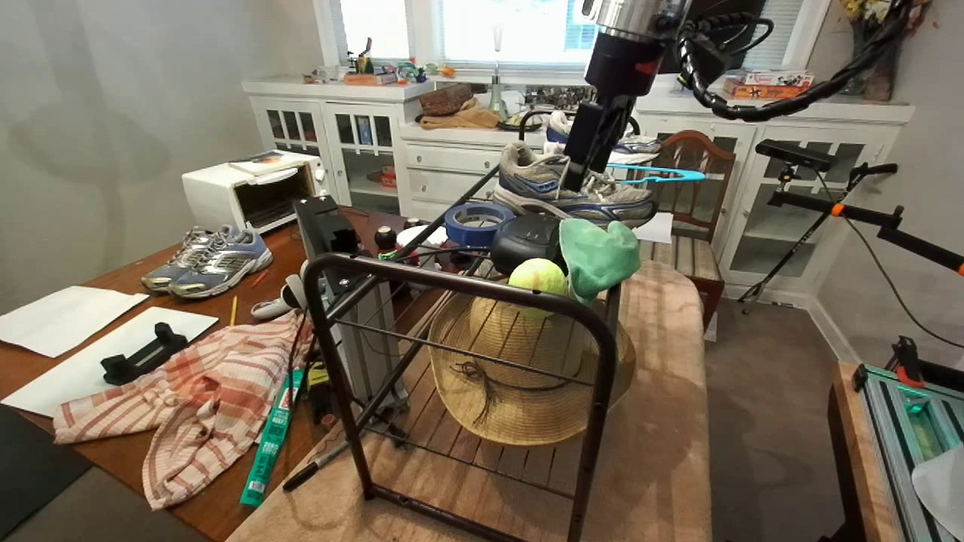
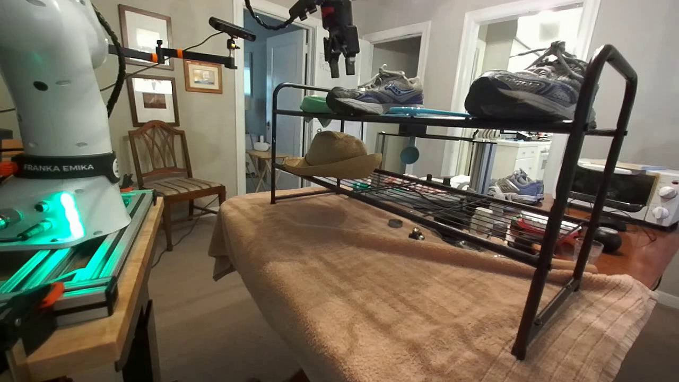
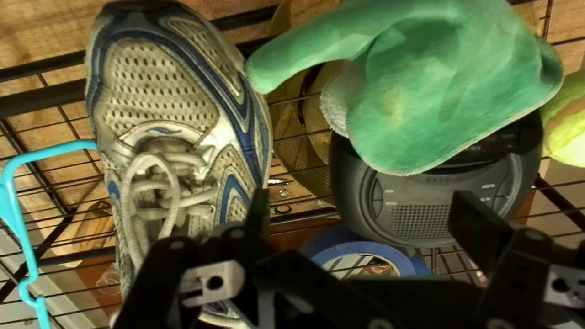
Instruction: Put the green towel over the black alarm clock.
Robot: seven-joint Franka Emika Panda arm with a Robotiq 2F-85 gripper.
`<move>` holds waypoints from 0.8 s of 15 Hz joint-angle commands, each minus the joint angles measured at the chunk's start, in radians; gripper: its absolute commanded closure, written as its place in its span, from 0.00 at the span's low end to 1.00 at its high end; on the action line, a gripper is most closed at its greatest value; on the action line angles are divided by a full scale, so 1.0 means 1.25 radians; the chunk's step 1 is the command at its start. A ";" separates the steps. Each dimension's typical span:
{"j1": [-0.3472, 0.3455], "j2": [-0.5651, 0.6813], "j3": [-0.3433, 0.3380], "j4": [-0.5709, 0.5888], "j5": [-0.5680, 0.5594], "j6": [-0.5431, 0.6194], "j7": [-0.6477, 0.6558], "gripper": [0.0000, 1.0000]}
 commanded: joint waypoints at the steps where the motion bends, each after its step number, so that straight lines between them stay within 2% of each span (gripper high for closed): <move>1: 0.022 0.015 -0.018 0.027 0.033 -0.036 -0.046 0.00; 7: 0.032 0.012 -0.020 0.043 0.068 -0.122 -0.061 0.00; 10: 0.030 0.017 -0.022 0.028 0.070 -0.098 -0.074 0.02; 11: 0.030 0.020 -0.022 0.024 0.068 -0.089 -0.080 0.05; 12: 0.032 0.023 -0.026 0.019 0.080 -0.080 -0.102 0.12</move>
